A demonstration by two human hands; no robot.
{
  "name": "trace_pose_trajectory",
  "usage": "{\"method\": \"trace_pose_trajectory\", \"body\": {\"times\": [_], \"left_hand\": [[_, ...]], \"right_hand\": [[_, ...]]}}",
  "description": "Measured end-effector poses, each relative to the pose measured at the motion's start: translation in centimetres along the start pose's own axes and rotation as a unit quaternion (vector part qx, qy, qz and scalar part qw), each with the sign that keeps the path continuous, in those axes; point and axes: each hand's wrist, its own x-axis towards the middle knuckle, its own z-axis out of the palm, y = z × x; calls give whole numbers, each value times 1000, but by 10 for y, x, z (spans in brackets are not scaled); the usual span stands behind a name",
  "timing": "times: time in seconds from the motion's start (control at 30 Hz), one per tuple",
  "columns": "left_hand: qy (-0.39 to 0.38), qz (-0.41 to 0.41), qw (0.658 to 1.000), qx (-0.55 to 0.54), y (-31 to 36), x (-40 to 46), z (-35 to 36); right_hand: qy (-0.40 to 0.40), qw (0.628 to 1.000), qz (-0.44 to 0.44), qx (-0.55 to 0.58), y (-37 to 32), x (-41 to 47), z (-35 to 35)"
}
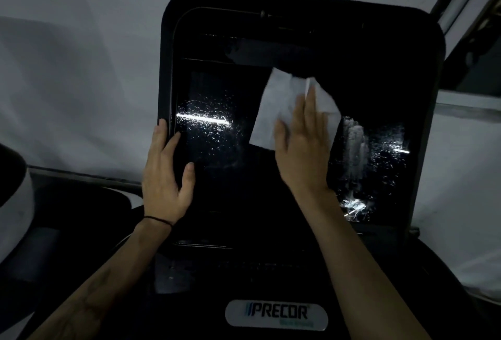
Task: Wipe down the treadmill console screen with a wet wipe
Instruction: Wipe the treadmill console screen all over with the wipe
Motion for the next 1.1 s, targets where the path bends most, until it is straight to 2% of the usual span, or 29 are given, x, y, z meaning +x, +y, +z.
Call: {"method": "trace_pose_trajectory", "body": {"times": [0.1,0.17,0.27,0.33,0.43,0.5,0.63,0.7,0.8,0.87,1.0,1.1], "left_hand": [[1,-3,1000,2,0,0,0],[-4,-1,1000,4,1,0,0],[-4,-2,1000,0,2,-1,-1],[-3,-3,1000,-3,1,-1,-1],[2,-1,1000,3,0,0,0],[-4,-2,1000,5,1,-1,0],[-4,-3,1000,2,2,0,0],[-4,-2,1000,2,1,0,0],[-4,-4,1000,5,0,0,-1],[-5,0,1000,3,1,-1,0],[-4,-3,1000,-3,2,0,-1],[0,-3,1000,-5,2,-1,0]], "right_hand": [[-47,997,-49,22,-18,-25,5],[-40,996,-77,17,-22,-4,5],[-1,1000,-27,-10,-4,20,-2],[-3,1000,1,9,4,4,-4],[-38,998,-36,31,-9,-23,3],[-29,997,-63,34,-14,-6,5],[13,1000,-13,5,7,19,-6],[-1,1000,11,21,9,-1,-7],[-58,998,-24,30,-9,-17,0],[-39,997,-61,16,-12,3,1],[8,1000,7,9,13,16,-10],[-32,999,-19,17,8,-18,-7]]}}
